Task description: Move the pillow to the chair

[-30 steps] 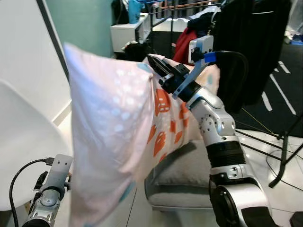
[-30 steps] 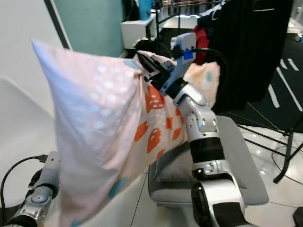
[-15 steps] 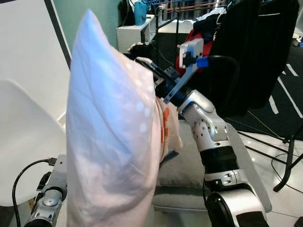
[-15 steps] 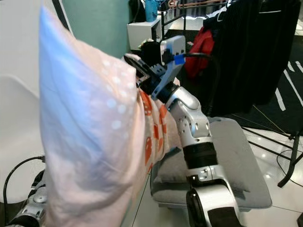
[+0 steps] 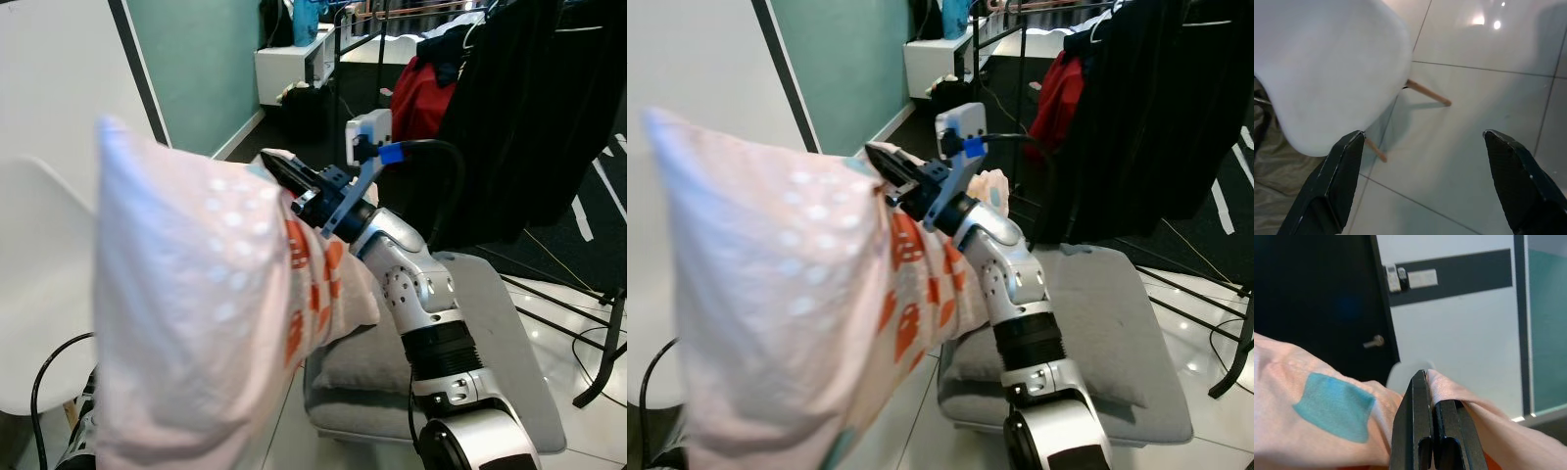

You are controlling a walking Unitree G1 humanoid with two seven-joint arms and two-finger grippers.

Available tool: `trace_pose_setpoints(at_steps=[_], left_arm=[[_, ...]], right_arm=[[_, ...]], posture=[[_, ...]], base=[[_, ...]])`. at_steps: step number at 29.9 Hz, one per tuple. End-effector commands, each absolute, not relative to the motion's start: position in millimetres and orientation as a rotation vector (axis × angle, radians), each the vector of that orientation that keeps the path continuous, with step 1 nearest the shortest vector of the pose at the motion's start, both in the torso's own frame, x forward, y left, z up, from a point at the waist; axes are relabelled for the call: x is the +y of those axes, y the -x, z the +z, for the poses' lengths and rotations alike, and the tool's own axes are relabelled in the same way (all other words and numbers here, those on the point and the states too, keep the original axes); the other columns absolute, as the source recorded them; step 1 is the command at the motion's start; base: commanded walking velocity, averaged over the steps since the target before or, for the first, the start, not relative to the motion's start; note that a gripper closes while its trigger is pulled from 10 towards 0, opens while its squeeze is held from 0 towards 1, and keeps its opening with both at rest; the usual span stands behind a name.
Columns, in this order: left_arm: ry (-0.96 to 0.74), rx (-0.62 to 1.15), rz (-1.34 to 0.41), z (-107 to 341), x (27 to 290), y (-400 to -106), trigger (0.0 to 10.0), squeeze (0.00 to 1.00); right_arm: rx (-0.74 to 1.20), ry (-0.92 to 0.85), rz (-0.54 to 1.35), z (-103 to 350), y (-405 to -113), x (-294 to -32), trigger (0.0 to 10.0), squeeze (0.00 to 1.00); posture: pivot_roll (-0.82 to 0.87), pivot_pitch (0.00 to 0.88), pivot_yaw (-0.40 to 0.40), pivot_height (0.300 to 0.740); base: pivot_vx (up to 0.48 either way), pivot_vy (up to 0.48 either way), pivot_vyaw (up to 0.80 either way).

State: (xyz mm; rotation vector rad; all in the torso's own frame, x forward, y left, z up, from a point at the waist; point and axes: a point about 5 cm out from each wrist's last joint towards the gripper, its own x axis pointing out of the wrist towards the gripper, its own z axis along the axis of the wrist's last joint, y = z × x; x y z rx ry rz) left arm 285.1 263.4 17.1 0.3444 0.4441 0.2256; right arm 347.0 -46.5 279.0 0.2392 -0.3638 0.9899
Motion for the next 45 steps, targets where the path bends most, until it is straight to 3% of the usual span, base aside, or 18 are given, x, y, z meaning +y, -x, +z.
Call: trace_pose_setpoints(at_steps=[1,8,16,45], left_arm=[[-0.342,0.446,0.236,15.8,266.2,-282.2,10.0,0.0],[-0.337,0.431,0.24,18.7,266.4,-284.5,10.0,0.0],[-0.344,0.423,0.235,19.7,265.1,-285.3,10.0,0.0],[-0.336,0.405,0.217,22.9,261.5,-289.6,10.0,0.0]], right_arm=[[-0.432,-0.253,1.006,293.2,-340.8,-46.4,10.0,0.0],[-0.432,-0.248,1.012,294.2,-340.0,-45.8,10.0,0.0],[-0.428,-0.251,1.004,293.7,-338.3,-46.6,10.0,0.0],[-0.409,-0.222,0.942,293.0,-344.2,-51.9,10.0,0.0]], posture=[[-0.16,0.053,-0.006,0.74],[-0.17,0.057,-0.006,0.74],[-0.17,0.067,0.002,0.74],[-0.17,0.06,0.0,0.74]], base=[[0.0,0.0,0.79],[0.0,0.0,0.79],[0.0,-0.475,0.79],[0.0,-0.017,0.79]])
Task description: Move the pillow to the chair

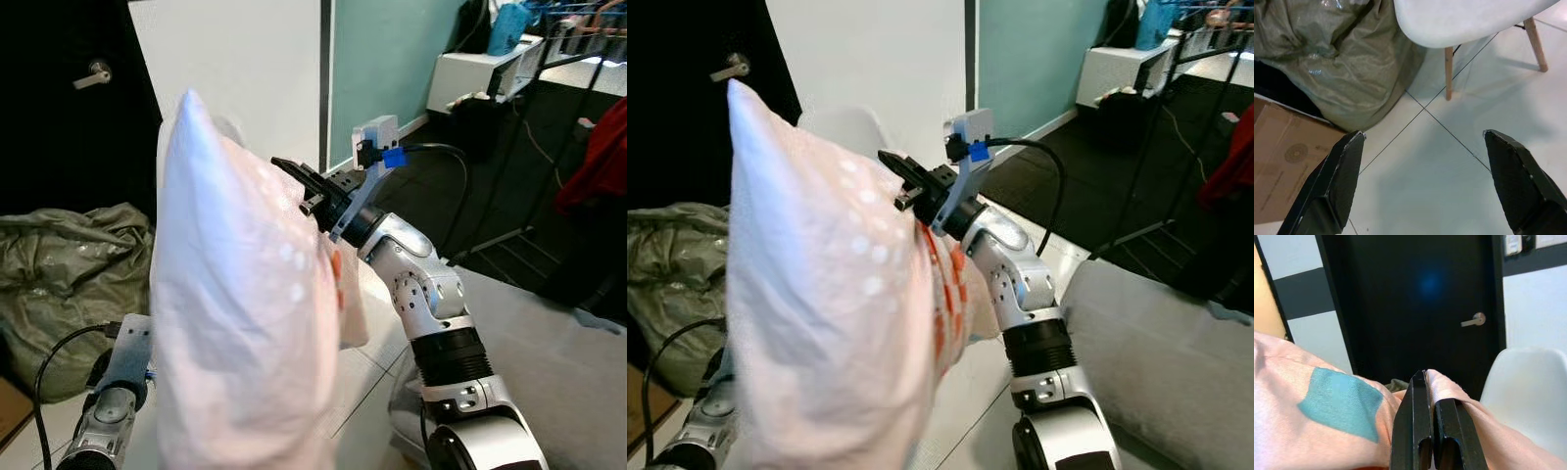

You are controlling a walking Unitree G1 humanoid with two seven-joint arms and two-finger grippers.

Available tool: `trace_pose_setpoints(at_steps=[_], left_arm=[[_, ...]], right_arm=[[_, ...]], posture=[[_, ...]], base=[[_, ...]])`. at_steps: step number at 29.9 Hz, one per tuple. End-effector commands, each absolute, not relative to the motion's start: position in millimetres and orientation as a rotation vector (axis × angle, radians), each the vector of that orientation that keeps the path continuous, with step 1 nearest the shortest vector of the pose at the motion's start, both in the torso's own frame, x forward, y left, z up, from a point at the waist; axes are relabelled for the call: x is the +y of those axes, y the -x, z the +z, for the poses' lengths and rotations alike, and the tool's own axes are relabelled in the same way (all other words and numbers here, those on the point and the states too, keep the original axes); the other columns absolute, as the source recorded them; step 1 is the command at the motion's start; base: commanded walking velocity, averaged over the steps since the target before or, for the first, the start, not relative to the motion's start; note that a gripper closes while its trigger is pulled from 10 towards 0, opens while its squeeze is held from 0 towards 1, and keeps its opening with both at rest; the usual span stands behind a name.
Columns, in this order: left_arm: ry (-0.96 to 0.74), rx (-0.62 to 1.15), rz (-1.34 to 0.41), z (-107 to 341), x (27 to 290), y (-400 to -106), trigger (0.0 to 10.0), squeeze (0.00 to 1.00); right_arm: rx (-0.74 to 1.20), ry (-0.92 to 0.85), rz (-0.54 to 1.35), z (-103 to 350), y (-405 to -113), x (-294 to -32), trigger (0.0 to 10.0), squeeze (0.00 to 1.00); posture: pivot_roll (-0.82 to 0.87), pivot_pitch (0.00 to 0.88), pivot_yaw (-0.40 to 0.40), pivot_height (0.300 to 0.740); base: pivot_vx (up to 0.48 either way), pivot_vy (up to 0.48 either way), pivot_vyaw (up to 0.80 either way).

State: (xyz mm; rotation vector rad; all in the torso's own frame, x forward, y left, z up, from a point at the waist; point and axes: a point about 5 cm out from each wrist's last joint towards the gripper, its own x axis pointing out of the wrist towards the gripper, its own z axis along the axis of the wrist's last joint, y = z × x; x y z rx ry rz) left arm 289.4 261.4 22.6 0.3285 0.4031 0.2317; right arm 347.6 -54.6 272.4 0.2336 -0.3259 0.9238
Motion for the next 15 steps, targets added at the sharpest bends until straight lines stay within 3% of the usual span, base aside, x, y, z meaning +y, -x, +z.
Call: trace_pose_setpoints(at_steps=[1,7,13,15], left_arm=[[-0.341,0.411,0.21,22.3,261.0,-289.4,10.0,0.0],[-0.345,0.416,0.217,21.6,261.2,-289.1,10.0,0.0],[-0.344,0.417,0.227,21.9,260.8,-290.0,10.0,0.0],[-0.343,0.415,0.225,22.4,260.4,-290.6,10.0,0.0]], right_arm=[[-0.408,-0.22,0.94,292.9,-344.7,-51.9,10.0,0.0],[-0.401,-0.211,0.928,292.1,-346.3,-52.1,10.0,0.0],[-0.372,-0.18,0.871,287.1,-352.2,-54.2,10.0,0.0],[-0.358,-0.163,0.836,284.8,-355.7,-56.1,10.0,0.0]], posture=[[-0.17,0.058,-0.001,0.74],[-0.17,0.054,0.0,0.74],[-0.17,0.05,0.002,0.74],[-0.17,0.048,0.002,0.74]], base=[[0.0,-0.48,0.79],[0.0,-0.48,0.79],[0.0,0.0,0.79],[0.0,0.0,0.23]])
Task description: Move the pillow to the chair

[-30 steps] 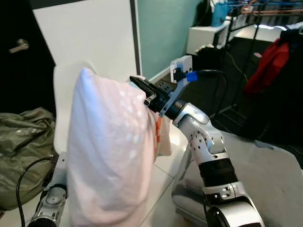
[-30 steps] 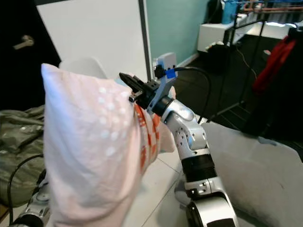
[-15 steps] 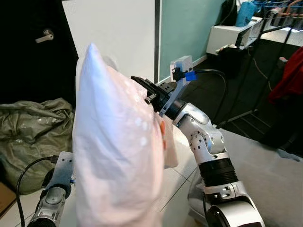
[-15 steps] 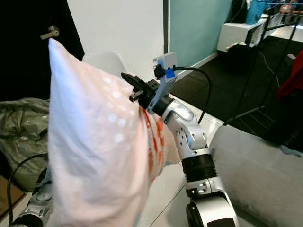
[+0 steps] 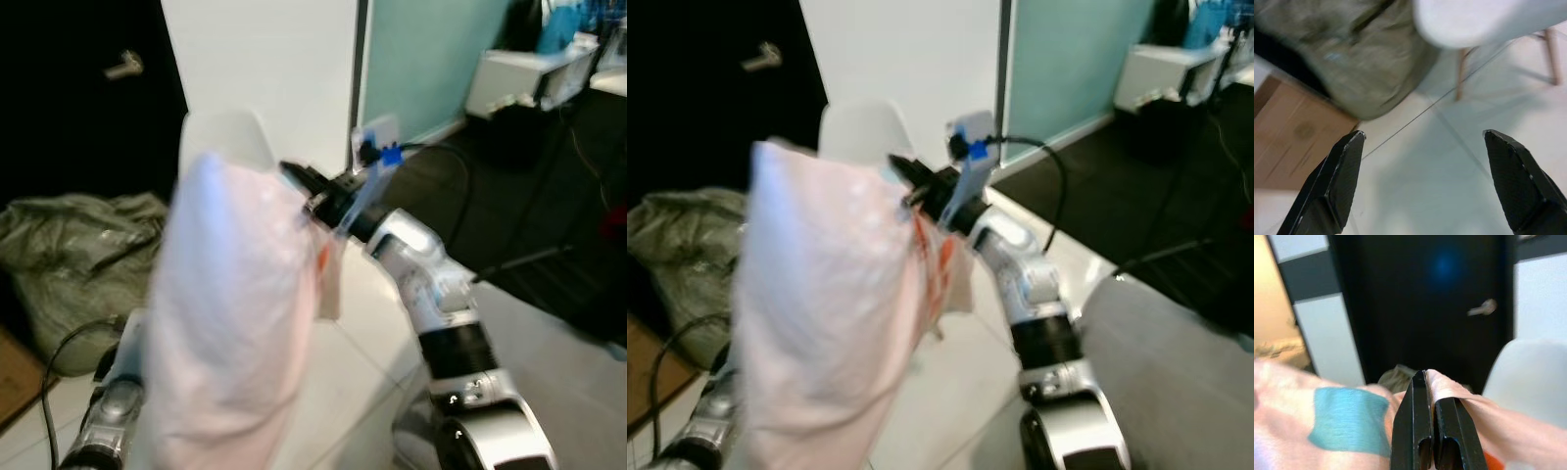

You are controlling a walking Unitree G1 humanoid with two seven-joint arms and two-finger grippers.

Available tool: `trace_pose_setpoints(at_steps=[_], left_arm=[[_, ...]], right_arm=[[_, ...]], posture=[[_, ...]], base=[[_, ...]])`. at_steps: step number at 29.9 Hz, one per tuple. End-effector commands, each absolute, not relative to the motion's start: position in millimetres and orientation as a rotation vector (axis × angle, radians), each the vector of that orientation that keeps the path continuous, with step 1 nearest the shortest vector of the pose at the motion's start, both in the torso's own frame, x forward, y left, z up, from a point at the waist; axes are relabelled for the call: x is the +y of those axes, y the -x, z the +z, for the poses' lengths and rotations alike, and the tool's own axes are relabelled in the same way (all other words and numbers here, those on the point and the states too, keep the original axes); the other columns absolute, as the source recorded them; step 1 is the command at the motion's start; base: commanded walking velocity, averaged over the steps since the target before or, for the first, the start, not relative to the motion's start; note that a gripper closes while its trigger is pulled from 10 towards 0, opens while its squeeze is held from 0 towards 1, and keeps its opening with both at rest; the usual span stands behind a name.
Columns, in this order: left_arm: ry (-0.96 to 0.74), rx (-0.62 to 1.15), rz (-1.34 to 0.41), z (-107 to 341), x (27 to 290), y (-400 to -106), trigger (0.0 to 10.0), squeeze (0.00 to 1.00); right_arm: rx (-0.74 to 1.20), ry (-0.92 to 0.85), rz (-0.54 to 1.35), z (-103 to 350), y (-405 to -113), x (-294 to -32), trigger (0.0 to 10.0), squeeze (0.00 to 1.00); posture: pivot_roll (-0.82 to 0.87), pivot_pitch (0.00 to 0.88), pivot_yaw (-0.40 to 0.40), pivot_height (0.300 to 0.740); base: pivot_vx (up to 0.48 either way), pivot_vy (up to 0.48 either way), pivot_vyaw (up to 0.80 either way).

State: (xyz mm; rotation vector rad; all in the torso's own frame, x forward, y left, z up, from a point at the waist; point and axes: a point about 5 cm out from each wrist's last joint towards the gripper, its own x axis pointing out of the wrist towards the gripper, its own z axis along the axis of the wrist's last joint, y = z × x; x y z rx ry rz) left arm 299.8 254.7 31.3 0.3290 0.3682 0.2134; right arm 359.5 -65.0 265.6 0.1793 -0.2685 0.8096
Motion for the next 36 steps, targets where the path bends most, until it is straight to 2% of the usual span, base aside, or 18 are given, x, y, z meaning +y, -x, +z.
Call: trace_pose_setpoints(at_steps=[1,12,21,36], left_arm=[[-0.344,0.415,0.223,22.5,260.2,-290.8,10.0,0.0],[-0.34,0.416,0.214,22.7,259.4,-291.5,10.0,0.0],[-0.347,0.418,0.195,21.9,257.4,-291.3,10.0,0.0],[-0.351,0.419,0.186,21.1,255.7,-291.0,10.0,0.0]], right_arm=[[-0.35,-0.158,0.822,283.9,-357.2,-56.9,10.0,0.0],[-0.28,-0.098,0.688,274.8,-369.9,-64.4,10.0,0.0],[-0.237,-0.061,0.558,270.2,-380.8,-76.0,10.0,0.0],[-0.229,-0.058,0.542,270.2,-383.3,-74.5,10.0,0.0]], posture=[[-0.17,0.048,0.002,0.74],[-0.17,0.054,0.004,0.74],[-0.17,0.058,0.004,0.74],[-0.17,0.059,0.001,0.74]], base=[[0.0,0.0,0.0],[0.0,0.0,0.0],[0.326,0.0,0.0],[0.401,0.0,0.0]])
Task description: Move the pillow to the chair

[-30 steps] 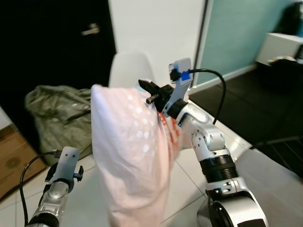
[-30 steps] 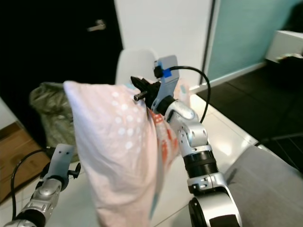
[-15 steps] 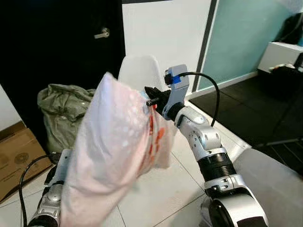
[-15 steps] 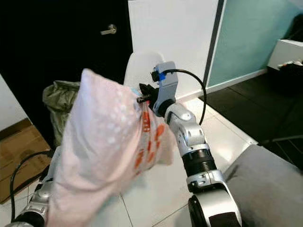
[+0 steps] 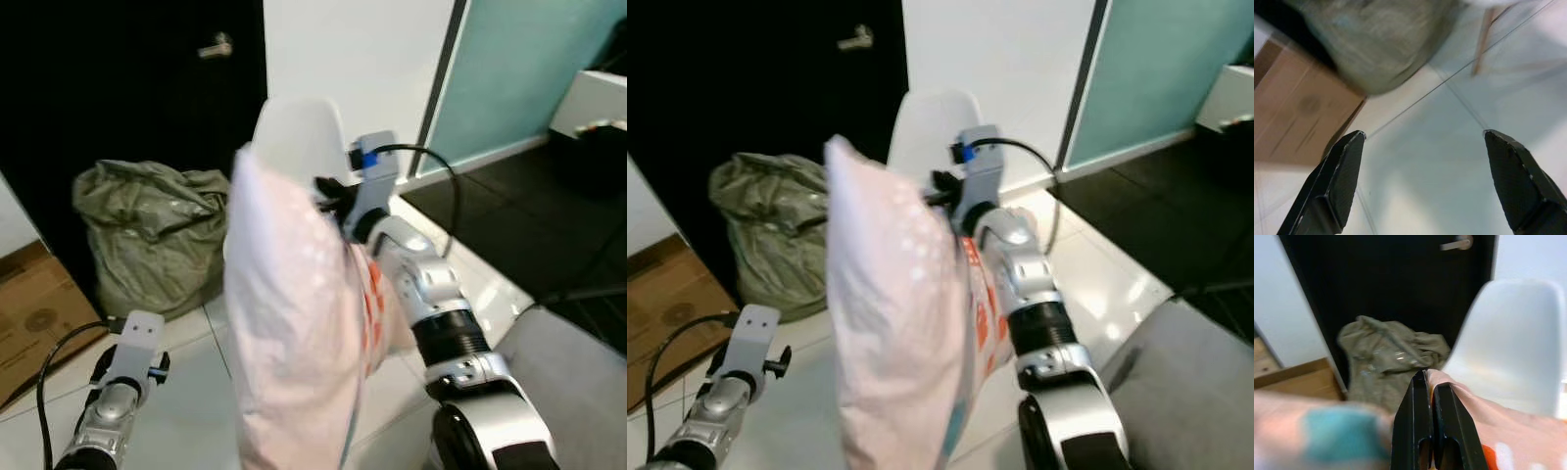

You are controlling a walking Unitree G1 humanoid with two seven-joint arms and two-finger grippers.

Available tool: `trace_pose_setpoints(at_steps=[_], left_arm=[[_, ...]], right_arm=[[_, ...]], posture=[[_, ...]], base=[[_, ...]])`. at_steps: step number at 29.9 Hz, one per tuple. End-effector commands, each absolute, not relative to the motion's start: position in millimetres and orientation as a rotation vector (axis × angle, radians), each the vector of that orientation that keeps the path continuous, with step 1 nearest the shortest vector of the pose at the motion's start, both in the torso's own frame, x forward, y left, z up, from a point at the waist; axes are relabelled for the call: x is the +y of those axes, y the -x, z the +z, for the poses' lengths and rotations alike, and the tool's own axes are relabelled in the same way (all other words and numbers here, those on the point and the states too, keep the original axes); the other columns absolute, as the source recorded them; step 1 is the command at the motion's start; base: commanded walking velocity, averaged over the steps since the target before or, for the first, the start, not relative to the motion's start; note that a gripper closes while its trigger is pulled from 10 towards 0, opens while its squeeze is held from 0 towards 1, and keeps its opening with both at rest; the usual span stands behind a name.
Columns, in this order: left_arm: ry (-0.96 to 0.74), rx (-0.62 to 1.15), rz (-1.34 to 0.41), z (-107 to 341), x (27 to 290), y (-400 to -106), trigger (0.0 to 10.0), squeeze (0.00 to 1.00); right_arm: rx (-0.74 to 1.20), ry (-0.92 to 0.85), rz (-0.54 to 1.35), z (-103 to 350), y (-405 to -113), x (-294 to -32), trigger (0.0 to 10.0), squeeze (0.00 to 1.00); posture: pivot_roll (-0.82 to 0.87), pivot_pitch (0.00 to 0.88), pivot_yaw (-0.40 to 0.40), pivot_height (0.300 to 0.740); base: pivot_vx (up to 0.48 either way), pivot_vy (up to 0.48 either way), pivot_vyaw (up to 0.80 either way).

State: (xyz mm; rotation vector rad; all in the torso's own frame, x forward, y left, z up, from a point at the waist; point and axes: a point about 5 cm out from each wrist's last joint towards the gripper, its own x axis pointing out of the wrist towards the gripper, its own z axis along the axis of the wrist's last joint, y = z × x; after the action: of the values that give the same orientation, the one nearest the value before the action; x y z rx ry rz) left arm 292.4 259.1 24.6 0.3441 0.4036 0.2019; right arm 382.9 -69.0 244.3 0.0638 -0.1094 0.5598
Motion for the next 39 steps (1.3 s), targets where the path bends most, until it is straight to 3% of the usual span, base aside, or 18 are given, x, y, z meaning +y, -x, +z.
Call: trace_pose_setpoints(at_steps=[1,20,39], left_arm=[[-0.351,0.419,0.185,21.0,255.4,-291.0,10.0,0.0],[-0.351,0.417,0.173,20.7,253.1,-291.6,10.0,0.0],[-0.359,0.416,0.184,20.1,256.3,-289.0,10.0,0.0]], right_arm=[[-0.228,-0.056,0.537,270.2,-383.9,-74.9,10.0,0.0],[-0.209,-0.042,0.46,268.5,-390.7,-82.4,10.0,0.0],[-0.198,0.142,0.31,267.3,-404.6,-103.3,10.0,0.0]], posture=[[-0.17,0.06,0.002,0.74],[-0.17,0.057,-0.002,0.74],[-0.15,0.046,-0.017,0.74]], base=[[0.412,0.0,0.0],[0.415,0.0,0.0],[0.467,0.0,0.0]])
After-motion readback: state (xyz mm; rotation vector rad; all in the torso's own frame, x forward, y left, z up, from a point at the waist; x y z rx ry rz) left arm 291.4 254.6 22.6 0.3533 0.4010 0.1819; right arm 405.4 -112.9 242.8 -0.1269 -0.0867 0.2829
